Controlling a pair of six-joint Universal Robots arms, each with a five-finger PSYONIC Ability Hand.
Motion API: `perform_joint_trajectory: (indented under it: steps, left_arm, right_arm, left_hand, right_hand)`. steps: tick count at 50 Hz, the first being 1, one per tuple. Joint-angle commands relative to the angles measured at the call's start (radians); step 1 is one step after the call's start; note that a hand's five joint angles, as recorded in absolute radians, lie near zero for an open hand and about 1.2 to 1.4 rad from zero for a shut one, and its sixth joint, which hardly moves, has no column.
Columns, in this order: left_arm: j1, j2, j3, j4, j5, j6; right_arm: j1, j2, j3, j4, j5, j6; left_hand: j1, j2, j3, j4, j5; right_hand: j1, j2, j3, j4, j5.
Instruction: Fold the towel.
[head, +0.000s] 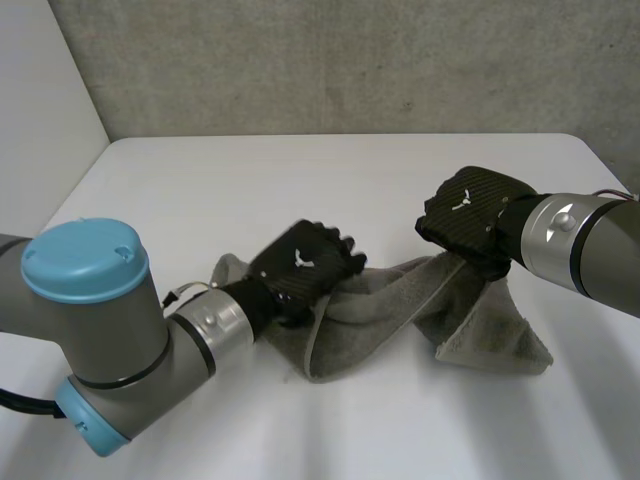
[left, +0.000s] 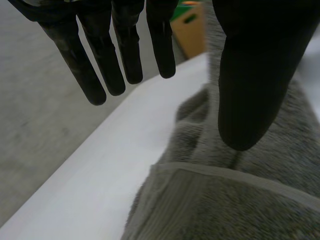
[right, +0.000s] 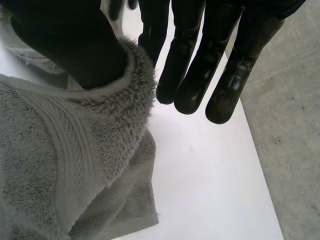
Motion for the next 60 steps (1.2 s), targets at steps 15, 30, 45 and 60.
perform_joint_trajectory:
  steps: [15, 30, 45, 60]
  left_arm:
    - [0.002, -0.095, -0.051, -0.005, 0.084, 0.523]
    - [0.003, -0.147, -0.033, 0.016, 0.079, 0.573]
    - [0.023, -0.164, -0.040, 0.058, 0.027, 0.658]
    - [0.074, 0.014, -0.019, 0.061, -0.053, 0.635]
  right_arm:
    - [-0.058, -0.013, 0.123, -0.050, -0.002, 0.000]
    - [-0.058, -0.012, 0.169, -0.082, -0.004, 0.000]
    - [-0.078, -0.012, 0.170, -0.102, -0.002, 0.000]
    - [-0.137, -0.015, 0.045, -0.109, -0.004, 0.110]
  left_hand:
    - [0.302, 0.303, 0.303, 0.303, 0.305]
    - [0.299, 0.300, 0.300, 0.301, 0.302]
    - [0.568, 0.569, 0.569, 0.569, 0.571]
    - [0.868, 0.869, 0.869, 0.870, 0.871]
  right_hand:
    - [0.422, 0.219, 0.213, 0.202, 0.233]
    - [0.422, 0.219, 0.213, 0.202, 0.233]
    - [0.422, 0.219, 0.213, 0.202, 0.233]
    - [0.422, 0.219, 0.213, 0.202, 0.233]
